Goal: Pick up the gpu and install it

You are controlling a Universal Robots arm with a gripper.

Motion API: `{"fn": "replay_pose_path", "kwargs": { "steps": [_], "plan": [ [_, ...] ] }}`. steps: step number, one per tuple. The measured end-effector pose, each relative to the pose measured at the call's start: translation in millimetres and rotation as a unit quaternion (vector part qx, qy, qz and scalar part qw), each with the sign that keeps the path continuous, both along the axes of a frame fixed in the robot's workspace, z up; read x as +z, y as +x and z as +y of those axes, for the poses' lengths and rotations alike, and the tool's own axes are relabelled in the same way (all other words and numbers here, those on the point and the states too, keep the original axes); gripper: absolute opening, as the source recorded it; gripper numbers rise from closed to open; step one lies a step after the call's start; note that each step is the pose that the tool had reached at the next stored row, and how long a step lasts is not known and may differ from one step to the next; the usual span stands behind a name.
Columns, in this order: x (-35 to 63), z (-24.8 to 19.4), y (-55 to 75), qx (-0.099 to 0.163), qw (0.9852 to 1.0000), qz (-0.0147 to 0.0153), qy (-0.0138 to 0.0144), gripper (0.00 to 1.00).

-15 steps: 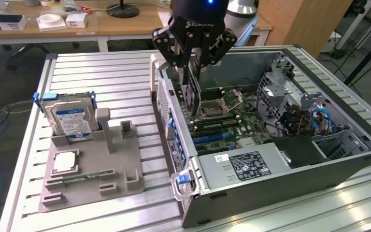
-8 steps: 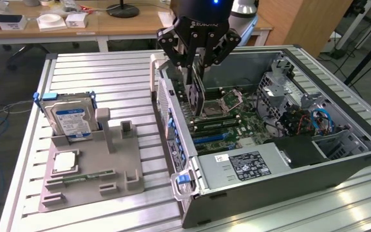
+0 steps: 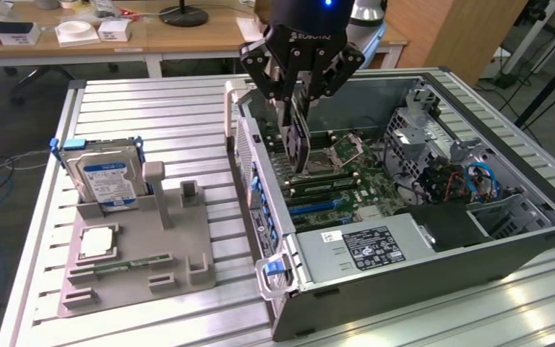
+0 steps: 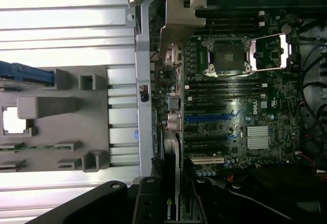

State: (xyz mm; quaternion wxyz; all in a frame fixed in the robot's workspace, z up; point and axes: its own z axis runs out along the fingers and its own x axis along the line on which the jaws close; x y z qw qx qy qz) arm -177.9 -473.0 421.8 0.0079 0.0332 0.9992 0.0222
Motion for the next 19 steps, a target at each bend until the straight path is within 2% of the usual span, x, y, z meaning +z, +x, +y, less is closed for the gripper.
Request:
{"fn": "replay_pose_path", "kwargs": {
  "steps": [19],
  "plan": [
    [-0.7, 0.0, 4.5, 0.000, 1.0000, 0.0000, 0.0000, 0.26]
  ]
}}
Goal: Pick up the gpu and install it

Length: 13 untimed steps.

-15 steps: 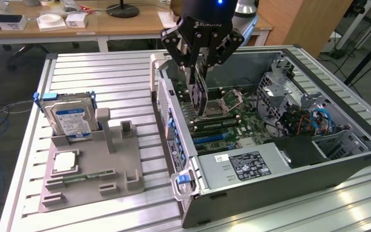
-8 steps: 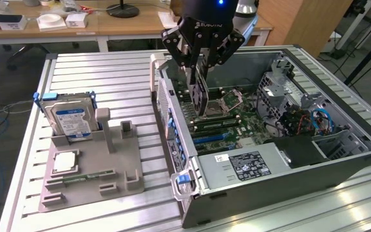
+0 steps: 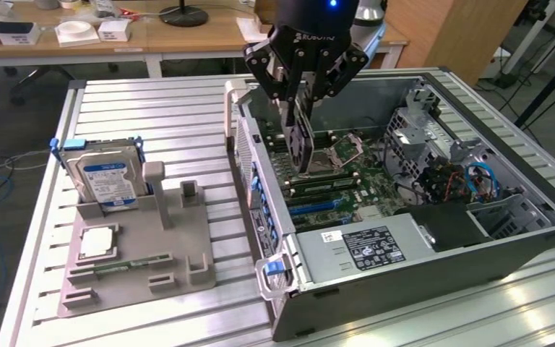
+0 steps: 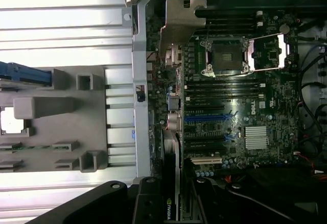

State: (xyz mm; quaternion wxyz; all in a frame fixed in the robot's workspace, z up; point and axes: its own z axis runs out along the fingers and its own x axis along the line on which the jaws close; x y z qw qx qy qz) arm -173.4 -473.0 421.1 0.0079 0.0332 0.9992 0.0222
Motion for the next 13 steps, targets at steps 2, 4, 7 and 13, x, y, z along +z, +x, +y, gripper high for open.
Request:
{"fn": "replay_pose_path", "kwargs": {
  "steps": [2, 4, 7, 13],
  "plan": [
    [0.0, 0.0, 1.0, 0.000, 1.0000, 0.0000, 0.0000, 0.26],
    [0.0, 0.0, 3.0, 0.000, 1.0000, 0.0000, 0.0000, 0.26],
    [0.0, 0.0, 6.4, 0.000, 1.0000, 0.0000, 0.0000, 0.26],
    [0.0, 0.0, 12.3, 0.000, 1.0000, 0.0000, 0.0000, 0.26]
  ]
}}
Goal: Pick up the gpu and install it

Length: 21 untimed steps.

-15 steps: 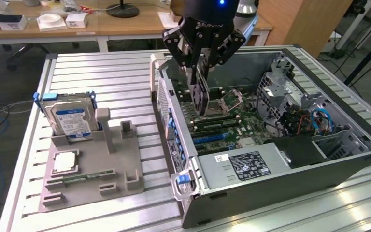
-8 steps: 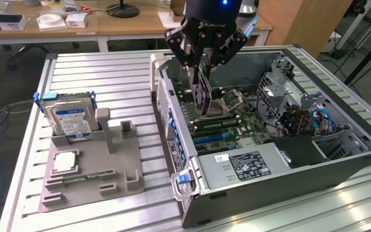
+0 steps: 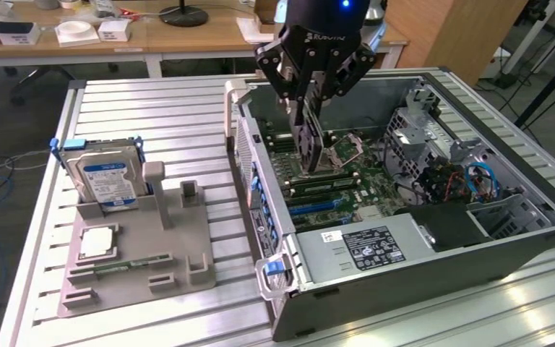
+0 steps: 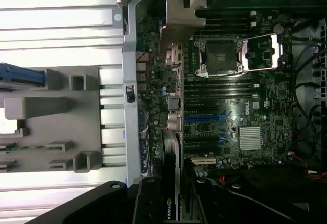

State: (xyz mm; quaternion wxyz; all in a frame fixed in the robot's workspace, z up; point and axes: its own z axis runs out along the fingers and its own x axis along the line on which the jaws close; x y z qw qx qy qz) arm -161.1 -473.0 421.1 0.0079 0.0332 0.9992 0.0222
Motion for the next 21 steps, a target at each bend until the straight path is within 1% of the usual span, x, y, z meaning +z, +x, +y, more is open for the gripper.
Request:
{"fn": "replay_pose_path", "kwargs": {
  "steps": [21],
  "plan": [
    [0.0, 0.0, 9.1, 0.000, 1.0000, 0.0000, 0.0000, 0.26]
  ]
}}
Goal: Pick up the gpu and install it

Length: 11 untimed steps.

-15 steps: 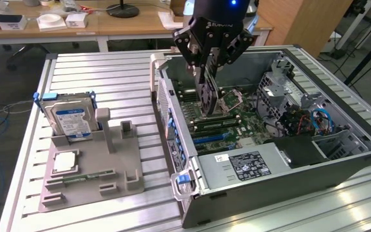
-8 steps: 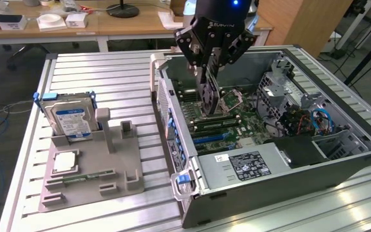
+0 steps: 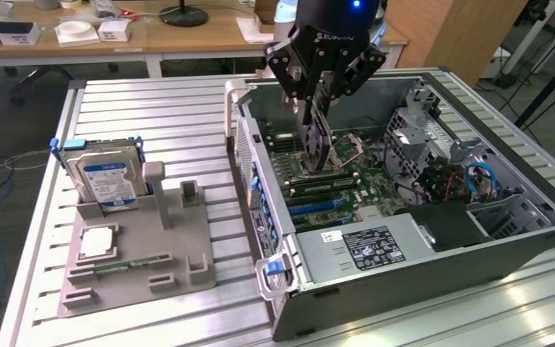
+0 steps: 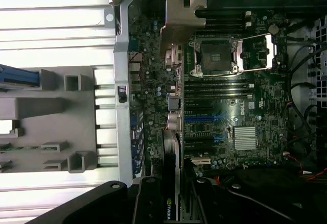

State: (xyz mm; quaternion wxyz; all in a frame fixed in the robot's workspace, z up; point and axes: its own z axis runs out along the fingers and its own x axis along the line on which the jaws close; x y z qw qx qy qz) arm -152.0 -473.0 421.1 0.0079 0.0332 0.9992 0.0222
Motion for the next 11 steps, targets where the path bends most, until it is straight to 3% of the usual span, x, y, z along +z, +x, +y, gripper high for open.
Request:
{"fn": "replay_pose_path", "kwargs": {
  "steps": [11],
  "plan": [
    [0.0, 0.0, 6.8, 0.000, 1.0000, 0.0000, 0.0000, 0.26]
  ]
}}
